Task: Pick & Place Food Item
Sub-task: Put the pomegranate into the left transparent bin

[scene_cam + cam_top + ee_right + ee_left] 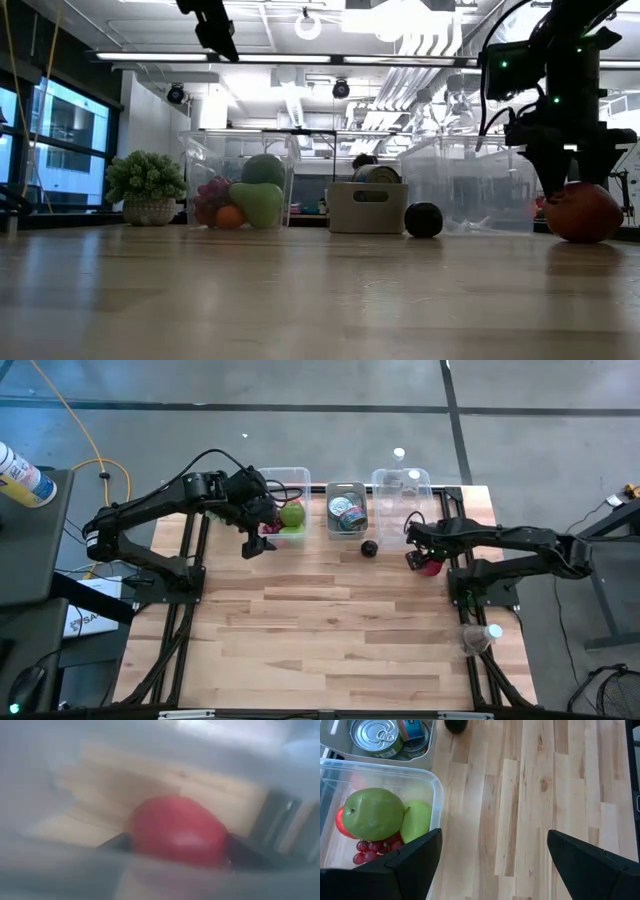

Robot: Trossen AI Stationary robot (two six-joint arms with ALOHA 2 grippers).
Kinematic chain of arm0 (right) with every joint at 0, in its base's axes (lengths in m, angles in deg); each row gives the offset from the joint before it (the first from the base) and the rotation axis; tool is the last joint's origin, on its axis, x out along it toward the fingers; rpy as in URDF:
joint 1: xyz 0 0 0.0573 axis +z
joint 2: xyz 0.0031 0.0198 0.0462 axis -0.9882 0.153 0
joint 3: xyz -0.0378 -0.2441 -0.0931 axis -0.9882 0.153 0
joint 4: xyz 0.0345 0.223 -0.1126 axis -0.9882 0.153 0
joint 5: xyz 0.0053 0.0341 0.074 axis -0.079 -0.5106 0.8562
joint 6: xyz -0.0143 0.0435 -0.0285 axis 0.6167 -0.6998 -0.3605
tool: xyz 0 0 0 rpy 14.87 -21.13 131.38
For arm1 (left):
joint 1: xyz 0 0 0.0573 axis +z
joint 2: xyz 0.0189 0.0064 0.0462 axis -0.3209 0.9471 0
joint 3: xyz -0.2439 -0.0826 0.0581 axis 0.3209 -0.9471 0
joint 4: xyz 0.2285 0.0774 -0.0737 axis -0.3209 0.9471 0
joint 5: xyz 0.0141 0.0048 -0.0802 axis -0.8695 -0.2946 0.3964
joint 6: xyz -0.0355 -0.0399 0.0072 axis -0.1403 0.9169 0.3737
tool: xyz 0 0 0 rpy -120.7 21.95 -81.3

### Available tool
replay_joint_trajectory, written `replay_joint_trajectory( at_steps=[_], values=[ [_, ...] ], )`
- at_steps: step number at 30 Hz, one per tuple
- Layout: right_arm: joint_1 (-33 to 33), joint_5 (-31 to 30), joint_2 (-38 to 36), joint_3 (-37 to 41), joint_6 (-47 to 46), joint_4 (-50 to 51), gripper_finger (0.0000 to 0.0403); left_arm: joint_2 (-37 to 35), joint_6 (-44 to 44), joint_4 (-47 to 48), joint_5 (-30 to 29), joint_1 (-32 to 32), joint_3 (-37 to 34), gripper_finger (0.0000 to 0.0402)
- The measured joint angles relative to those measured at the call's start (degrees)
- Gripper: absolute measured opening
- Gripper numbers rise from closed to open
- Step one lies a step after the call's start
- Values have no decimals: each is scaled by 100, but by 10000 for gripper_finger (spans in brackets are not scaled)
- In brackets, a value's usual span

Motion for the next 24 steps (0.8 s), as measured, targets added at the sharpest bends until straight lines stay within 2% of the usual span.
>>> replay_joint_trajectory(
  at_steps=[7, 18, 24],
  values=[
    [215, 72, 6, -2, -28, 45, 314, 0, -1, 1, 0, 0, 0, 351],
    [940, -90, -12, -115, -352, 145, 314, 0, -2, -3, 0, 0, 0, 351],
    [962, -173, -14, -151, -320, 162, 311, 0, -2, -94, 2, 0, 0, 351]
  ],
)
